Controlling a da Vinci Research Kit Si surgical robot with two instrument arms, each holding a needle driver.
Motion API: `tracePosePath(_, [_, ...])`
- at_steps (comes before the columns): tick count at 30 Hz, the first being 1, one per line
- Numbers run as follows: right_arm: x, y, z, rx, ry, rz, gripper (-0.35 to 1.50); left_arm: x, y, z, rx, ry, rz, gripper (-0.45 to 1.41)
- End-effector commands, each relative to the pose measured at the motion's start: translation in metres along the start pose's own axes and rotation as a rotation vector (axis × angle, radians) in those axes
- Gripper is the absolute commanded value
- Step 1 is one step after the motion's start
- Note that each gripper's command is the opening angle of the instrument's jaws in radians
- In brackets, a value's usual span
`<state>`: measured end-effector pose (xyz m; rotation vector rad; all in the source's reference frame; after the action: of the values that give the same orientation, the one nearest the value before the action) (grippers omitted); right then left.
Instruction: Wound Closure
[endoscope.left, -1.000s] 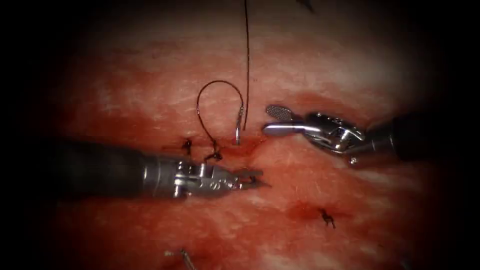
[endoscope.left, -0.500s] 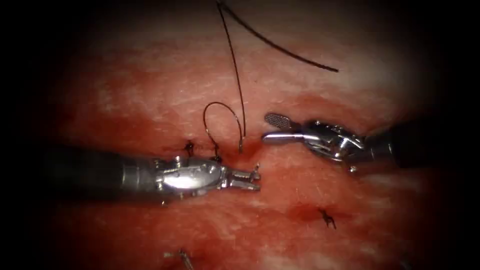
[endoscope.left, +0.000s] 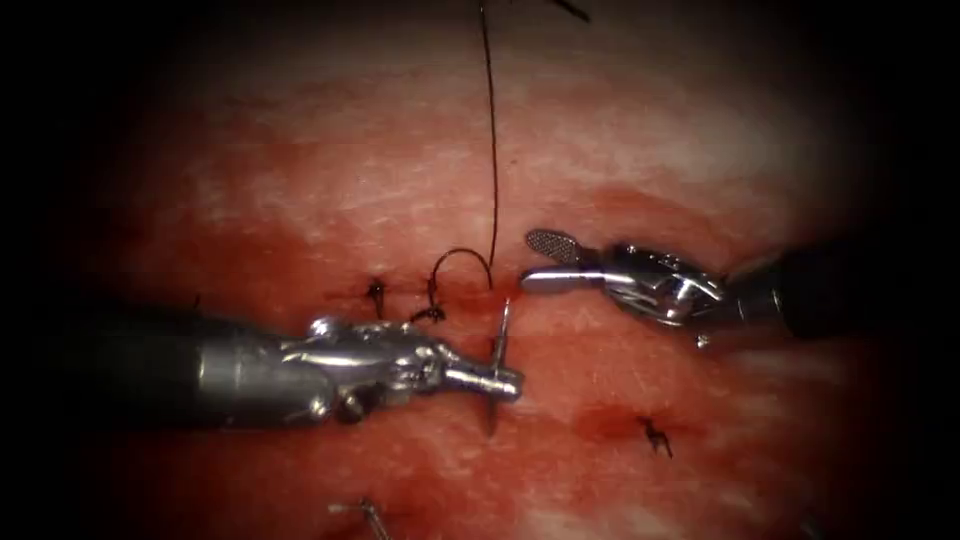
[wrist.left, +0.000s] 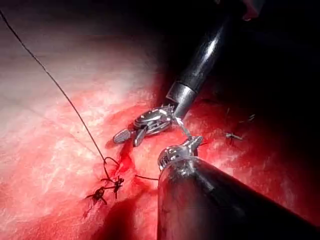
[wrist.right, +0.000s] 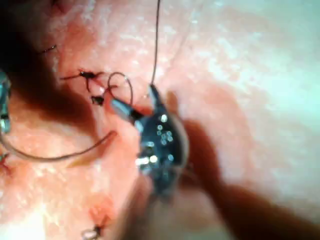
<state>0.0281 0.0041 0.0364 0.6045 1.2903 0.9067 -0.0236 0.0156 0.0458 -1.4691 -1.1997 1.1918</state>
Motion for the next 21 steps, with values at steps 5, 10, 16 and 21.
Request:
tracePosePath(5, [-0.0019, -0.0005, 0.0001, 0.049, -0.011, -0.054, 0.89, -0.0002, 0.0031, 0.0001, -0.04, -0.025, 0.304, -0.45])
tracePosePath(10, [-0.0037, -0.0024, 0.0006, 0.14, -0.076, -0.175, 1.21, 0.0004, 0.0072, -0.0005, -0.062, -0.035, 0.528, -0.45])
tracePosePath(16, [-0.0039, -0.0038, 0.0015, 0.202, -0.059, -0.377, 1.11, 0.0007, 0.0098, -0.0008, -0.02, -0.096, 0.713, -0.45])
tracePosePath(21, [-0.0045, -0.0035, 0.0034, 0.187, -0.055, -0.407, 1.08, 0.0006, 0.011, -0.0008, -0.01, -0.107, 0.763, -0.45])
